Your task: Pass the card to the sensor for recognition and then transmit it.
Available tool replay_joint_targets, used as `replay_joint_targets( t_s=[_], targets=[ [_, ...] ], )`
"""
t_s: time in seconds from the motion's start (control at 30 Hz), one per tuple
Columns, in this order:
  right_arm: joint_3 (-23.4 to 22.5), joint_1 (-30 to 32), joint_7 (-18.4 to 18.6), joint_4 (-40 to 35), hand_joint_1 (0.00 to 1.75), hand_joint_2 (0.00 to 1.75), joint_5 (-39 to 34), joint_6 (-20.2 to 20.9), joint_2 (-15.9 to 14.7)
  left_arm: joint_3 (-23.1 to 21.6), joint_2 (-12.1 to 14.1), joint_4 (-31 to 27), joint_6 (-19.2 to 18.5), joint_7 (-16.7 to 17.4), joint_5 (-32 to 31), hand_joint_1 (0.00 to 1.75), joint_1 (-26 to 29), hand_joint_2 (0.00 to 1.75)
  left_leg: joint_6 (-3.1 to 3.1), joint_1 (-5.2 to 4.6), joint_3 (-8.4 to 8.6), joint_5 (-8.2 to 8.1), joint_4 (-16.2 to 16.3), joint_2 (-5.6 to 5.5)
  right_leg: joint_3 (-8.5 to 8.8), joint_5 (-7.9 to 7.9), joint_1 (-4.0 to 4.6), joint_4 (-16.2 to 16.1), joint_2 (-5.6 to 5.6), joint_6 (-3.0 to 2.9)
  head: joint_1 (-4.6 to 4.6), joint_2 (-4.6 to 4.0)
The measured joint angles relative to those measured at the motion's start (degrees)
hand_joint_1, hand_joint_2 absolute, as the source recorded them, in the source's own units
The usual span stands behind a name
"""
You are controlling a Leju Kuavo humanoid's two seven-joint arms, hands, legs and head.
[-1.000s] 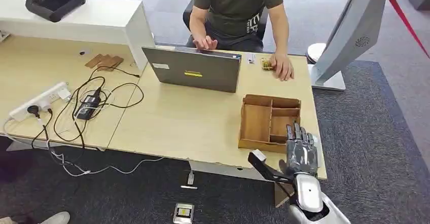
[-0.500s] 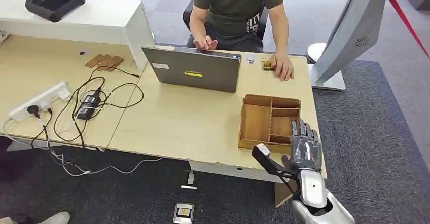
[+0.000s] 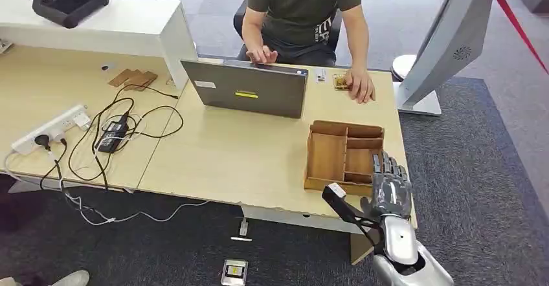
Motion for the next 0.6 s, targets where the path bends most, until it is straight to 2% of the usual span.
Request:
replay_joint_targets(
  t_s=[0.07, 0.2, 0.47, 0.5, 0.6],
  targets=[
    [0.0, 0.0, -0.04, 0.07, 1.5, 1.75, 0.0, 0.0, 0.0, 0.0, 0.0, 0.0, 0.0, 0.07, 0.0, 0.0, -0.02, 1.75, 0.0, 0.0, 0.0, 0.0, 0.0, 0.0, 0.0, 0.0, 0.0, 0.0, 0.0, 0.0, 0.0, 0.0],
    [0.04, 0.0, -0.35, 0.19, 1.62, 1.75, 0.0, 0.04, 0.0, 0.0, 0.0, 0.0, 0.0, 0.07, 0.02, 0.0, -0.04, 1.75, 0.0, 0.0, 0.0, 0.0, 0.0, 0.0, 0.0, 0.0, 0.0, 0.0, 0.0, 0.0, 0.0, 0.0],
    [0.42, -0.1, -0.46, 0.28, 1.69, 1.75, 0.0, 0.2, 0.02, 0.0, 0.17, 0.0, 0.07, 0.0, 0.02, 0.0, -0.01, 1.75, 0.0, 0.0, 0.0, 0.0, 0.0, 0.0, 0.0, 0.0, 0.0, 0.0, 0.0, 0.0, 0.0, 0.0],
    [0.44, -0.14, -0.5, 0.28, 1.75, 1.75, 0.0, 0.2, 0.02, 0.0, 0.2, 0.0, 0.13, -0.04, 0.02, 0.0, -0.01, 1.75, 0.0, 0.0, 0.0, 0.0, 0.0, 0.0, 0.0, 0.0, 0.0, 0.0, 0.0, 0.0, 0.0, 0.0],
    [0.52, -0.19, -0.74, 0.2, 1.73, 1.75, 0.0, 0.15, 0.02, 0.0, 0.24, 0.0, 0.28, -0.26, 0.02, 0.0, 0.02, 1.75, 0.0, 0.0, 0.0, 0.0, 0.0, 0.0, 0.01, 0.0, 0.0, 0.0, 0.0, 0.0, 0.0, 0.0]
  ],
)
